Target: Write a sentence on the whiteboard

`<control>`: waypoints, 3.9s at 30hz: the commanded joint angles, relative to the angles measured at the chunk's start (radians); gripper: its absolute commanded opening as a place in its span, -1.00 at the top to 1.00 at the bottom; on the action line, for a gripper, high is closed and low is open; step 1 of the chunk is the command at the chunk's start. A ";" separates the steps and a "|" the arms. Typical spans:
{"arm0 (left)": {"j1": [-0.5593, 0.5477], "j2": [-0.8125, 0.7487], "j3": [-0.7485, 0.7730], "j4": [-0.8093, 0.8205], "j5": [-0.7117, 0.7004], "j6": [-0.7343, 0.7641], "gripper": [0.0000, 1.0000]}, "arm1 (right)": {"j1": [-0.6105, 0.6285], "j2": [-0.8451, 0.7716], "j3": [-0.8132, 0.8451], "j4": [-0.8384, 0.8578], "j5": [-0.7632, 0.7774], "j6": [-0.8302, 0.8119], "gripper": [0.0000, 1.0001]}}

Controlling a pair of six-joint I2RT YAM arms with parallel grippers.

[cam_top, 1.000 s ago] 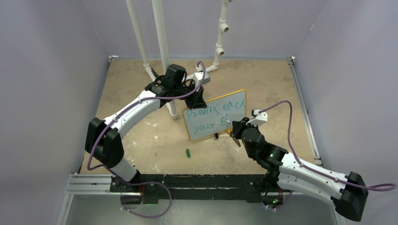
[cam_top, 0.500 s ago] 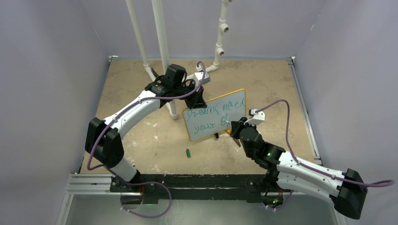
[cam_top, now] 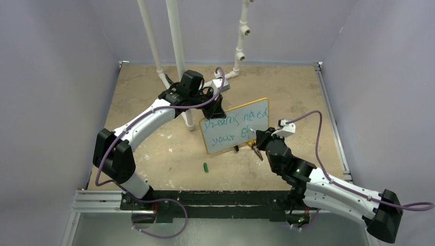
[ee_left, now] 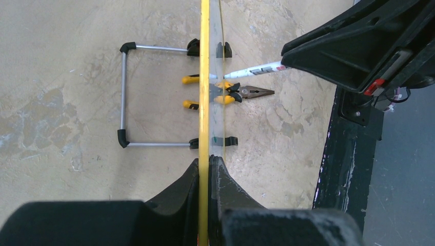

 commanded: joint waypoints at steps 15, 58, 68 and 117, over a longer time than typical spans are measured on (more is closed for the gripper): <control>0.023 -0.018 -0.014 0.000 -0.017 0.035 1.00 | -0.002 -0.001 0.033 0.070 0.091 -0.050 1.00; 0.024 -0.021 -0.012 0.002 -0.013 0.033 1.00 | -0.002 0.138 0.030 -0.031 0.024 0.061 1.00; 0.023 -0.023 -0.012 0.002 -0.013 0.033 1.00 | -0.002 -0.032 0.004 0.022 -0.013 -0.016 1.00; 0.025 -0.023 -0.012 0.001 -0.015 0.033 1.00 | -0.001 0.032 0.001 -0.008 0.117 0.065 1.00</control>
